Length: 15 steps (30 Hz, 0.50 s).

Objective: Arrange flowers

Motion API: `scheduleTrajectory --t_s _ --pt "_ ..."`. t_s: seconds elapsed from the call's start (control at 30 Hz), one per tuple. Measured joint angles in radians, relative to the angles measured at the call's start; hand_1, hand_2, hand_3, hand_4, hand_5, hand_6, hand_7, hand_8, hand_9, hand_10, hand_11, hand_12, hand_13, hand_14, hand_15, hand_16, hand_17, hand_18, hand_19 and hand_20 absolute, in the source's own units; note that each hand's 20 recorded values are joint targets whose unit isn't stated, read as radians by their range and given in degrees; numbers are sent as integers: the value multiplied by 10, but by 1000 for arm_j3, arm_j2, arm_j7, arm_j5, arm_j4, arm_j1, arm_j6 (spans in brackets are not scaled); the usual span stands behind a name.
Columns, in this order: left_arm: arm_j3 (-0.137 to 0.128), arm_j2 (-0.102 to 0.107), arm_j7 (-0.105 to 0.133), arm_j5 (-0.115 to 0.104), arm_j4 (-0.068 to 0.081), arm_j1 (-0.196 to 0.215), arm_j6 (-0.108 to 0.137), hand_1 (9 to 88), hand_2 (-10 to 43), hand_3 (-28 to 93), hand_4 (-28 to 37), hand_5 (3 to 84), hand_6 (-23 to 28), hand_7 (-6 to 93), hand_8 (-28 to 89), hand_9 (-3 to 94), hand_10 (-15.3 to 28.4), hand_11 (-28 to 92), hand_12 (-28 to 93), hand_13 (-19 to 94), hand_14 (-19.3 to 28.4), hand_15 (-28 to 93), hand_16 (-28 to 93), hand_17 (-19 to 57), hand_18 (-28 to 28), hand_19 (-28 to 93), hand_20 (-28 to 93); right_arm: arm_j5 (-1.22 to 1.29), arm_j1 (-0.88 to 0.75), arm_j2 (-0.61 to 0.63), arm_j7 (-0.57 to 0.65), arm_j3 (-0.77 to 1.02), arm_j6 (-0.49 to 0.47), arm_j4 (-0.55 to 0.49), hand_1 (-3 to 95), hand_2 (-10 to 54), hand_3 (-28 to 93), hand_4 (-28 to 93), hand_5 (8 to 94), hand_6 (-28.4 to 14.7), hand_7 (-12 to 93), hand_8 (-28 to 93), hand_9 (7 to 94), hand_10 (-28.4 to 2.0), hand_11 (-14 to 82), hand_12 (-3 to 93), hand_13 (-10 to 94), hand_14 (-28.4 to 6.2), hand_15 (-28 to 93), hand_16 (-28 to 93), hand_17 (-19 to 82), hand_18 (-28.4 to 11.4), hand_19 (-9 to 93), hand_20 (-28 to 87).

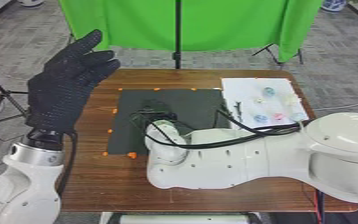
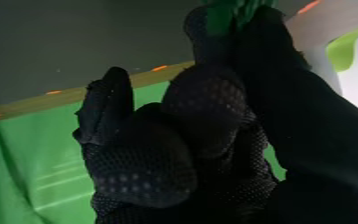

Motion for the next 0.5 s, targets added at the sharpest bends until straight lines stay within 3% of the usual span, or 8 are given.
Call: scheduleTrajectory --t_s 0.3,0.5 --pt "4 2 -3 -1 0 -6 6 241 64 792 -200 367 95 162 -105 338 218 294 116 227 282 505 -86 -104 243 545 175 33 -13 -1 -39 46 -80 -20 484 -95 683 -283 927 -1 180 52 930 -102 521 248 916 -67 718 207 455 -221 932 211" --pt "17 2 -1 -2 -1 -20 17 242 65 794 -199 367 95 162 -105 338 218 294 116 226 283 506 -86 -104 243 546 174 54 -14 -2 -58 53 -109 -26 443 -59 693 -283 931 6 159 11 933 -101 514 252 916 -68 716 212 453 -222 932 209"
